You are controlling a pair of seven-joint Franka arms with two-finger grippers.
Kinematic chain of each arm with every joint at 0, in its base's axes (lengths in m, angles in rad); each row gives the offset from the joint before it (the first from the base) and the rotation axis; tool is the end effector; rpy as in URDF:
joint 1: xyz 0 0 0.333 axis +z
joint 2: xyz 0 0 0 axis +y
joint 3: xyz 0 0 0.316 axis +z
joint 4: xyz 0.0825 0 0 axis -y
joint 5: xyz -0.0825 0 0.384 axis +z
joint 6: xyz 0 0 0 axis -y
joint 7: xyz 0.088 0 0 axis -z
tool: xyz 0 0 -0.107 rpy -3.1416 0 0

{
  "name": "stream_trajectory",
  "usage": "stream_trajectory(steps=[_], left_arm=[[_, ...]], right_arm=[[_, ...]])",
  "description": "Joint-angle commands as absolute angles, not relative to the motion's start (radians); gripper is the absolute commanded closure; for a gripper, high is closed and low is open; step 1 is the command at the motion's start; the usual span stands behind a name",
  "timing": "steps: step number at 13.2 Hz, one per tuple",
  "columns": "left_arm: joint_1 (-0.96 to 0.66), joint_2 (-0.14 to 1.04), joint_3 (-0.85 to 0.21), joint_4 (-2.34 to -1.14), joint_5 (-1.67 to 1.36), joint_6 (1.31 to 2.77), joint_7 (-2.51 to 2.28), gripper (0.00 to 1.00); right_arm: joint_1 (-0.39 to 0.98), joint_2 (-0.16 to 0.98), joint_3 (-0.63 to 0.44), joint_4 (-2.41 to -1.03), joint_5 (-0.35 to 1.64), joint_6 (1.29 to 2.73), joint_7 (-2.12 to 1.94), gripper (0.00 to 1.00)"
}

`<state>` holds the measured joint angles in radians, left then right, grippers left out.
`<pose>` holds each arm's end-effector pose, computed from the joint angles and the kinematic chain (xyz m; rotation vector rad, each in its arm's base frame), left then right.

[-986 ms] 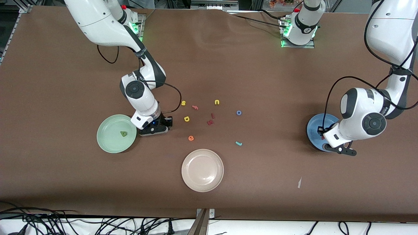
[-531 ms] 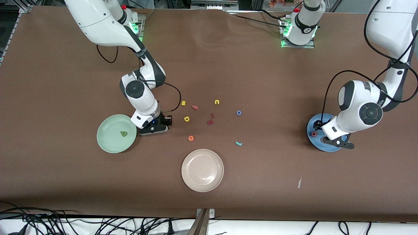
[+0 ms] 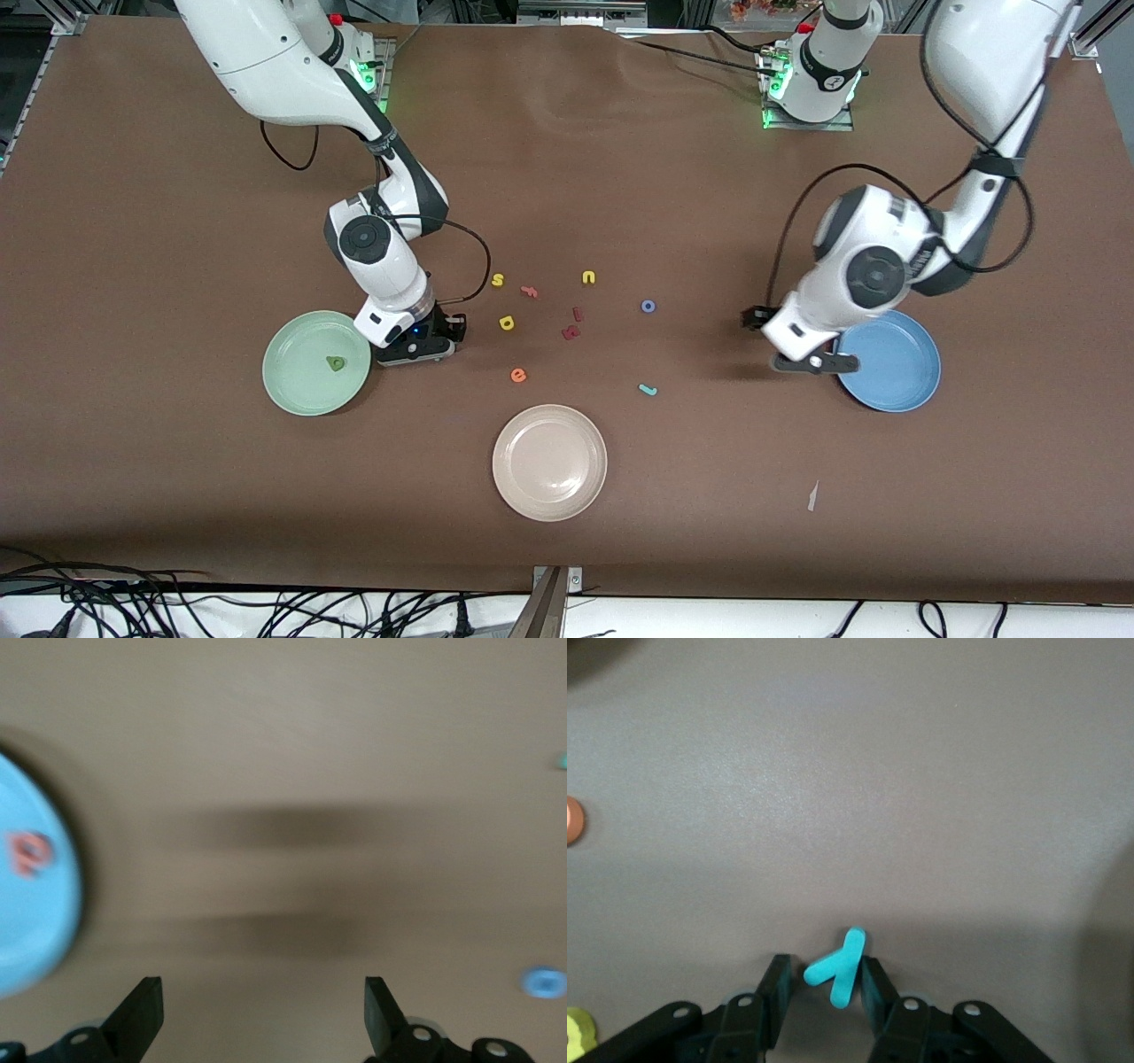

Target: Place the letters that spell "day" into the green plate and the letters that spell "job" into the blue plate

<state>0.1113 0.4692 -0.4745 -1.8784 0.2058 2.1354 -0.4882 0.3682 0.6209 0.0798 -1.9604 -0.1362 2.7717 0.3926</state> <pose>0.5836 -0.1963 0.2722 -3.1117 -0.0449 0.2443 0.5676 0.2771 0.1734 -3.0549 -0.2423 -0.2828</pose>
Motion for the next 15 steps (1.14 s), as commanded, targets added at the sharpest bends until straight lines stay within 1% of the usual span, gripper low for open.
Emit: stream_trajectory(steps=[1,3,5,9,11,14,15], left_arm=[[-0.029,0.483,-0.480,-1.875,0.210,2.135,-0.717,0.00],[-0.089,0.509,-0.479,-1.875,0.210,2.180,-0.829,0.00],[-0.113,0.555,-0.477,-1.881,0.212,2.247,-0.892,0.00],[-0.149,0.626,-0.479,-1.867,0.322,2.295,-1.056,0.00],[-0.166,0.655,-0.479,-1.847,0.351,2.310,-1.091,0.00],[-0.182,0.675,-0.477,-1.829,0.350,2.313,-1.094,0.01],[-0.195,0.681,-0.474,-1.829,0.351,2.328,-1.094,0.02]], right_arm=[[0.371,0.627,0.071,-1.987,-0.156,2.795,0.394,0.72],[0.371,0.626,0.071,-1.987,-0.156,2.795,0.393,0.78],[0.371,0.626,0.071,-1.987,-0.156,2.795,0.393,0.80],[0.365,0.583,0.055,-1.987,-0.156,2.777,0.330,0.80],[0.341,0.537,0.052,-1.985,-0.153,2.683,0.263,0.80],[0.322,0.454,-0.003,-2.000,-0.153,2.587,0.119,0.80],[0.308,0.442,-0.018,-2.011,-0.153,2.577,0.068,0.80]])
